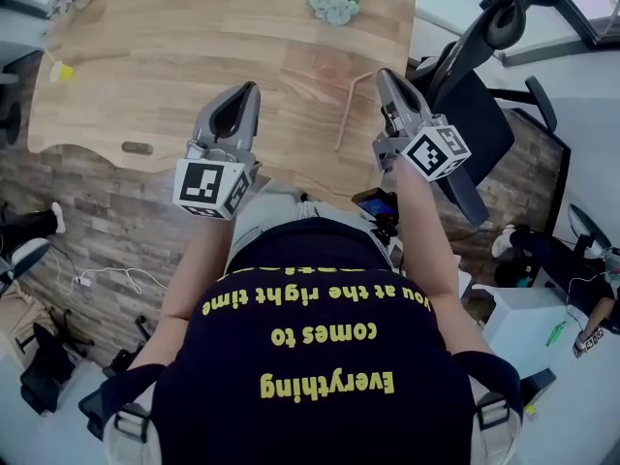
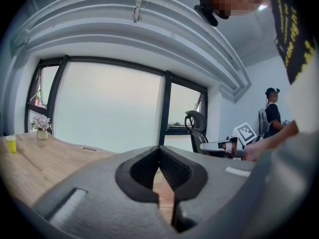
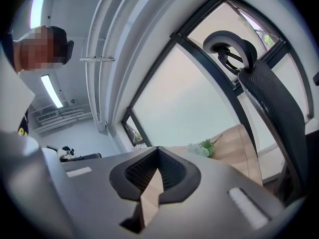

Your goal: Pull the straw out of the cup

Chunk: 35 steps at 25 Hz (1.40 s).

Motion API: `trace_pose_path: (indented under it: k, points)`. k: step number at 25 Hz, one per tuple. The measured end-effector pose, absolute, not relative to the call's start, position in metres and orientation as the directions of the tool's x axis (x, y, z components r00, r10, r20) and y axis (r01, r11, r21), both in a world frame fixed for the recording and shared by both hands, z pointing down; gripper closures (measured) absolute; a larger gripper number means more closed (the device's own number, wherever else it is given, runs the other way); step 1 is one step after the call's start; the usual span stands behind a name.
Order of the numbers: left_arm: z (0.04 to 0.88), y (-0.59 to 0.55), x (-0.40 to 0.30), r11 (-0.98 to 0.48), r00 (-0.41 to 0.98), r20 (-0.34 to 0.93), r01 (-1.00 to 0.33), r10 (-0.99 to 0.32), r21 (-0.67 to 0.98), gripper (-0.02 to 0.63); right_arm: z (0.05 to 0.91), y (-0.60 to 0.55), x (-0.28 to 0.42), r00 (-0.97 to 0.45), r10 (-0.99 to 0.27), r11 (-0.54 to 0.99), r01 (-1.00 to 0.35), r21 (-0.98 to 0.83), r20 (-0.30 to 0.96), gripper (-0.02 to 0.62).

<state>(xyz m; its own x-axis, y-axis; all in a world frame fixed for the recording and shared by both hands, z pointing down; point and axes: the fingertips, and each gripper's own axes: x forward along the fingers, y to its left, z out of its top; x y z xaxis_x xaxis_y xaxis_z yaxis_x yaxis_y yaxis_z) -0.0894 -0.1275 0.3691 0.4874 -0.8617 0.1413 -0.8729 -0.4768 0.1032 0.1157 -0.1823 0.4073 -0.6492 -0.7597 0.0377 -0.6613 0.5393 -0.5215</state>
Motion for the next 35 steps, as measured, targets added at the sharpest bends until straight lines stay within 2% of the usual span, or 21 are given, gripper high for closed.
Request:
trace_pose_path:
  k: [5,10,17,35]
  points:
    - [0.363,-0.123,-0.089,-0.474,0.483,0.132,-0.876,-0.866,0.092,0.606,0.384,-0.176,0.122,-0.637,-0.771,0.559,-0.672,-0.485,-0.006,0.589]
    - [0.353,-0.116,-0.084,-0.488,0.486,0.123,-0.873,-0.865,0.012,0.606,0.360,-0.168,0.127,-0.615,-0.787,0.556,-0.676,-0.484,-0.046,0.589]
    - [0.346,-0.113,-0.095,-0.475,0.478,0.095,-0.878,-0.873,0.048,0.606,0.329,-0.157,0.127,-0.591,-0.800,0.573,-0.702,-0.422,-0.103,0.589]
    - [0.347,-0.108,-0.090,-0.502,0.507,0.090,-0.862,-0.857,0.070,0.606,0.307,-0.129,0.154,-0.509,-0.850,0.526,-0.807,-0.270,-0.134,0.589]
